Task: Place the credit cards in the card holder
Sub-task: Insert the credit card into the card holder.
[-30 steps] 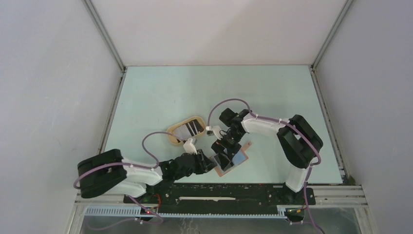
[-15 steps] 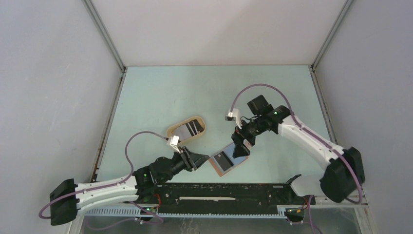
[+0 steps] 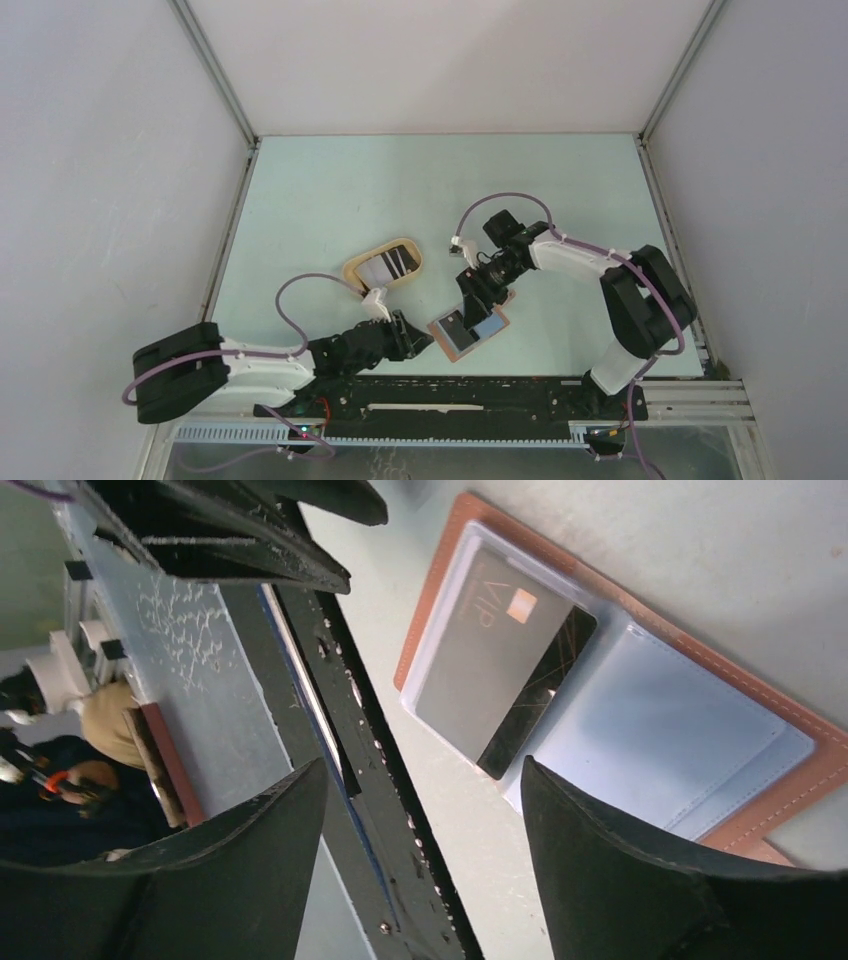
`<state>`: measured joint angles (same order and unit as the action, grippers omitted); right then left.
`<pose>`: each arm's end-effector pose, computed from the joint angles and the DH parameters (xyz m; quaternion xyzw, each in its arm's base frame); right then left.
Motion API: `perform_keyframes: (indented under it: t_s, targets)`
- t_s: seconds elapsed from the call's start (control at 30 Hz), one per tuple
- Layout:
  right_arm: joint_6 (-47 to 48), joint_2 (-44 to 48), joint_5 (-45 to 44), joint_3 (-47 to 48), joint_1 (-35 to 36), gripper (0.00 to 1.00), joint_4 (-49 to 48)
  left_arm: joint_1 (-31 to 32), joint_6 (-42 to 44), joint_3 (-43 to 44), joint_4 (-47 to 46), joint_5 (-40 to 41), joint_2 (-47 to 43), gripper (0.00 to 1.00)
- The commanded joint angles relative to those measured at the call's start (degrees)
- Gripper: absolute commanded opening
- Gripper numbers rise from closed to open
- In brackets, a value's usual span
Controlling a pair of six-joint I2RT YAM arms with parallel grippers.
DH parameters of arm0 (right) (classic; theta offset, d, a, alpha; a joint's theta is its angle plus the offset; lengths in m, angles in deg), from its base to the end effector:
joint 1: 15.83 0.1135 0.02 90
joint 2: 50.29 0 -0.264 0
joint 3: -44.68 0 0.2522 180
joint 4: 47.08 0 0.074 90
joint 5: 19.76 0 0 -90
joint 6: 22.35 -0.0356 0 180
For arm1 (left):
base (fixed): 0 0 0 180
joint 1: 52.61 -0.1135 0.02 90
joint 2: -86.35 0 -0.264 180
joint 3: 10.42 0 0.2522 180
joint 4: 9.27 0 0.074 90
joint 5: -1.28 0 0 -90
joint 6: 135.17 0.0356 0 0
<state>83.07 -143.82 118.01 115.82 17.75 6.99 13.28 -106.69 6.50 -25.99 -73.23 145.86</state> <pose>0.2290 0.1837 0.1857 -0.4200 0.8064 0.4141 0.0430 0.0778 -0.1505 0.1231 -0.0395 0.8418 -0.4210 0.3354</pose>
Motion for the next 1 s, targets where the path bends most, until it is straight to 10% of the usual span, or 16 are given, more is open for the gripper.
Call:
perform_keyframes:
  t_s: [0.0,0.97]
  targets:
    - [-7.5,-2.5,-0.9,0.1,0.9,0.76,-4.8,0.3,-2.1,3.9,-9.3,-1.1,6.8,0.45]
    - [-7.6,-9.6,-1.9,4.3,6.4,0.59,-2.9,-1.1,-4.8,8.1,-22.5,-6.9,27.2,0.32]
